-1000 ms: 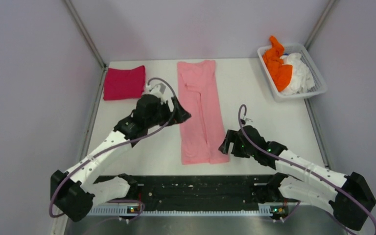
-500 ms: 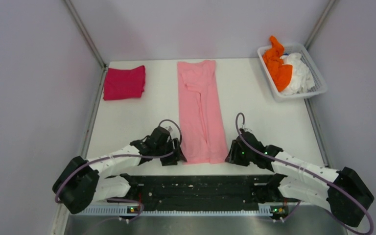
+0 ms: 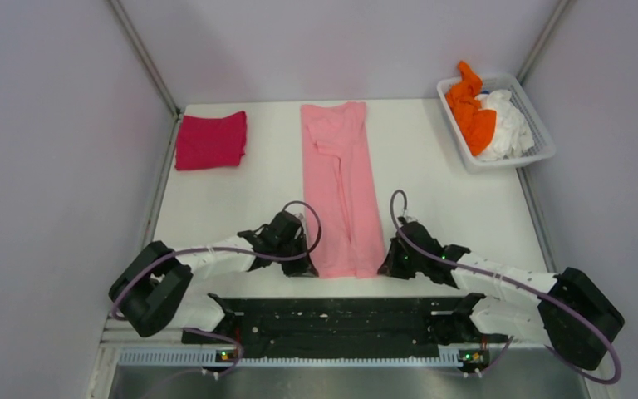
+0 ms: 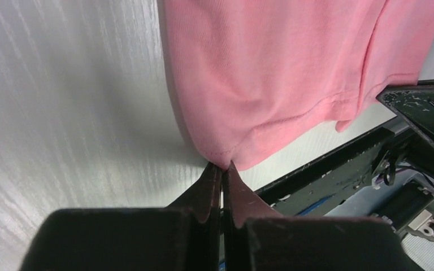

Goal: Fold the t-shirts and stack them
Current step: Grab the bottom of the folded rectangular tshirt with both arms, then fold the folded rectangular tshirt in 1/3 of the way

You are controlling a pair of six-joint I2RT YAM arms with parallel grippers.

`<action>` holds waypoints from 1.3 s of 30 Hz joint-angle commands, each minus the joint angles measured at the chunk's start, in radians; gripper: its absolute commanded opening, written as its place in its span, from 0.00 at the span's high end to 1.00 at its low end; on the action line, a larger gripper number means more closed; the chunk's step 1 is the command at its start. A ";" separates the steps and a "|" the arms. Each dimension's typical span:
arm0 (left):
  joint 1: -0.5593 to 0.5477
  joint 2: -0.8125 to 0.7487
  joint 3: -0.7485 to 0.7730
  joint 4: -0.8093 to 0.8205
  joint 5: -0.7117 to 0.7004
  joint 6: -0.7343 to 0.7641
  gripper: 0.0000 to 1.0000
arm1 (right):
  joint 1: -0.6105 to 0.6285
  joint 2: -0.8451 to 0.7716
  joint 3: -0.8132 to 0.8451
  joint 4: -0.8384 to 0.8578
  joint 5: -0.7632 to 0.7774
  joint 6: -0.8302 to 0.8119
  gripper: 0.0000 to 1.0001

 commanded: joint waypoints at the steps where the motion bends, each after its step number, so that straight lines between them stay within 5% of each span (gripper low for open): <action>1: -0.032 -0.094 -0.047 -0.094 -0.029 -0.005 1.00 | 0.049 -0.063 -0.055 -0.040 -0.038 -0.002 1.00; 7: -0.059 -0.313 -0.191 -0.052 0.128 -0.041 1.00 | 0.167 -0.308 -0.146 -0.024 -0.122 0.172 1.00; 11: -0.057 -0.352 -0.131 -0.049 0.094 -0.043 1.00 | 0.166 -0.340 -0.101 0.027 -0.098 0.160 1.00; 18: 0.012 -0.176 0.117 -0.068 0.034 0.028 1.00 | 0.096 -0.098 0.130 0.037 0.000 0.028 1.00; 27: 0.295 0.121 0.375 -0.086 0.144 0.129 1.00 | -0.148 0.223 0.397 0.153 -0.036 -0.108 1.00; 39: 0.446 0.429 0.730 -0.159 0.194 0.223 1.00 | -0.344 0.525 0.662 0.189 -0.114 -0.233 1.00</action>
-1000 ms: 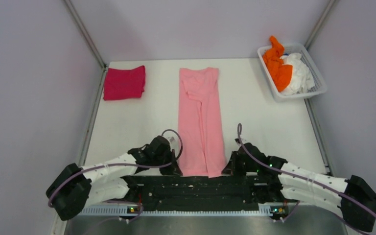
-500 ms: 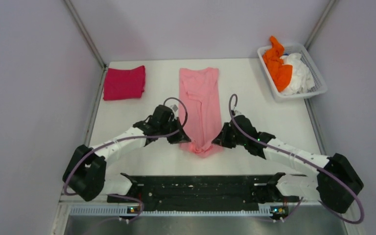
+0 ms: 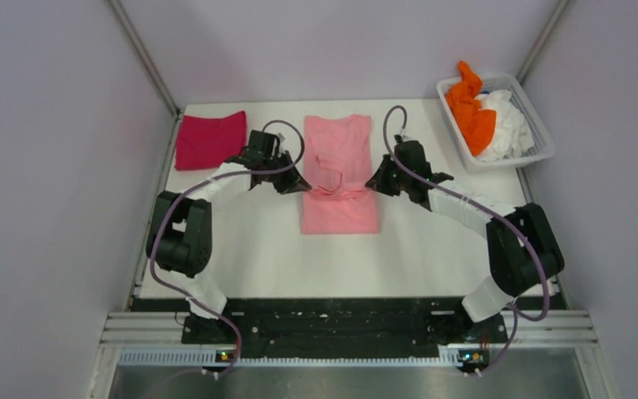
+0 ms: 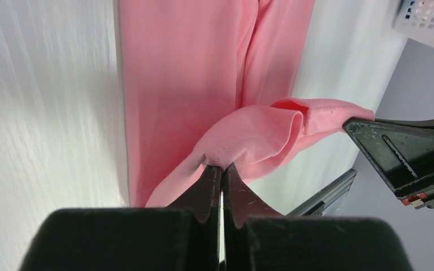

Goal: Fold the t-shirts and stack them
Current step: Fold the folded rectangular tshirt in 1/3 of the way

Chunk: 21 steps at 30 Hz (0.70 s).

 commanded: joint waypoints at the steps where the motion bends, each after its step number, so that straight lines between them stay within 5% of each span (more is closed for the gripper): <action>1: 0.033 0.106 0.143 -0.048 0.032 0.067 1.00 | -0.054 0.080 0.085 0.056 -0.045 -0.060 1.00; 12: 0.092 0.343 0.383 -0.117 0.014 0.121 0.99 | -0.151 0.332 0.254 0.113 -0.151 -0.112 1.00; 15: 0.106 0.385 0.432 -0.109 0.025 0.123 0.78 | -0.171 0.390 0.302 0.119 -0.162 -0.108 0.91; 18: 0.125 0.411 0.502 -0.137 0.036 0.131 0.36 | -0.196 0.424 0.354 0.110 -0.158 -0.088 0.51; 19: 0.129 0.407 0.520 -0.156 0.038 0.135 0.10 | -0.201 0.423 0.367 0.102 -0.154 -0.086 0.38; 21: 0.133 0.368 0.514 -0.172 0.024 0.149 0.01 | -0.204 0.391 0.366 0.089 -0.139 -0.097 0.22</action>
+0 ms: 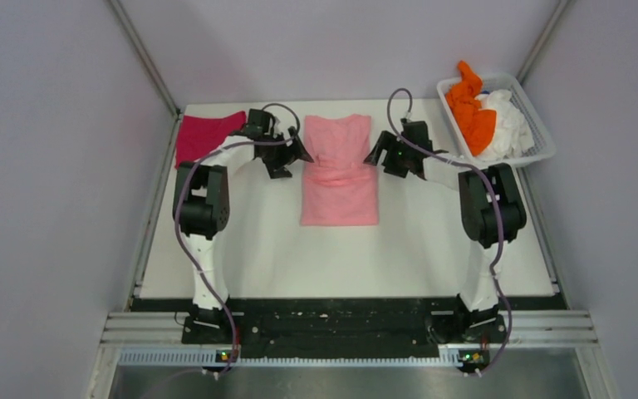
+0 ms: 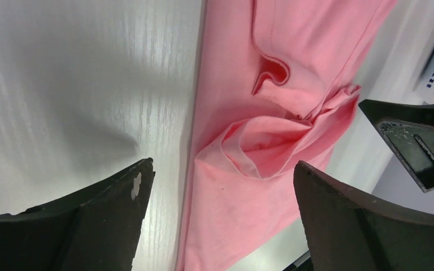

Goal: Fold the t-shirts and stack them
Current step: Fold the folded rectangular tshirt in 1/3 of the way, then grab one side of the 2/3 rectangular tshirt with both arms

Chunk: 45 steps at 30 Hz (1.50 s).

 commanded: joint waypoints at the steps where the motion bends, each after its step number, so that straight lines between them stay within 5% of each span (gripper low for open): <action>1: 0.018 -0.083 0.033 -0.029 -0.008 0.034 0.01 | -0.023 -0.062 0.042 0.021 0.002 -0.022 0.18; 9: 0.000 -0.382 -0.396 0.066 0.005 0.013 0.01 | 0.066 -0.273 -0.241 0.049 0.000 -0.077 0.14; 14: -0.034 -0.549 -0.691 0.092 0.000 -0.014 0.01 | 0.198 -0.240 -0.185 0.075 -0.025 -0.091 0.02; 20: -0.045 -0.742 -0.893 0.078 -0.051 -0.044 0.01 | 0.279 -0.051 -0.027 0.101 -0.034 -0.099 0.01; 31: -0.046 -0.777 -0.877 0.077 -0.075 -0.056 0.01 | 0.235 0.272 0.378 0.077 0.046 -0.085 0.01; 34: -0.046 -0.740 -0.844 0.090 -0.064 -0.043 0.01 | 0.220 0.245 0.417 0.048 0.043 -0.103 0.01; 38: -0.046 -0.668 -0.787 0.149 -0.044 -0.043 0.05 | 0.219 0.059 0.272 0.068 0.101 -0.132 0.01; 45: -0.045 -0.453 -0.617 0.200 -0.101 -0.029 0.16 | 0.206 -0.333 -0.237 0.097 0.206 -0.066 0.01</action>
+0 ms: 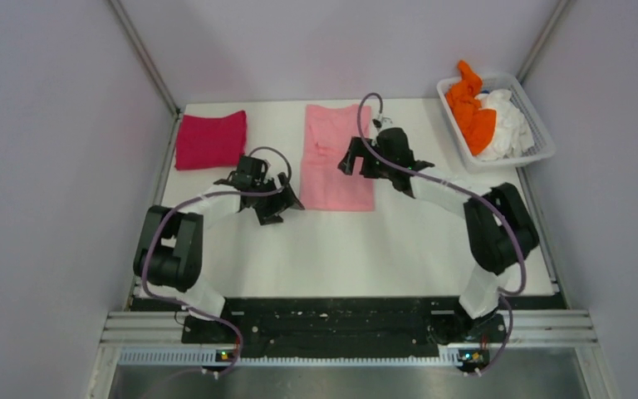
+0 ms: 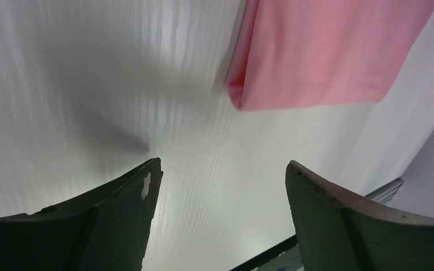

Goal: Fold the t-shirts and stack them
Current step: Grab one side of the 2/3 rectangular tshirt with both arms

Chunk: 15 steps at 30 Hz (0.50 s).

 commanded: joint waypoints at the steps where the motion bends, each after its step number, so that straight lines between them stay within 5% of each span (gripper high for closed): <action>1: 0.000 0.129 0.127 0.079 -0.002 0.018 0.20 | -0.012 -0.256 -0.273 0.042 0.084 0.063 0.01; 6: -0.001 0.253 0.181 0.105 0.050 0.012 0.40 | -0.033 -0.328 -0.450 0.081 0.060 0.144 0.08; 9: -0.001 0.284 0.186 0.129 0.068 0.006 0.54 | -0.034 -0.263 -0.441 0.073 0.029 0.148 0.23; 14: -0.001 0.307 0.198 0.129 0.074 -0.006 0.98 | -0.033 -0.199 -0.431 0.081 -0.007 0.159 0.39; 15: -0.001 0.308 0.197 0.130 0.071 -0.007 1.00 | -0.033 -0.197 -0.434 0.076 0.001 0.160 0.41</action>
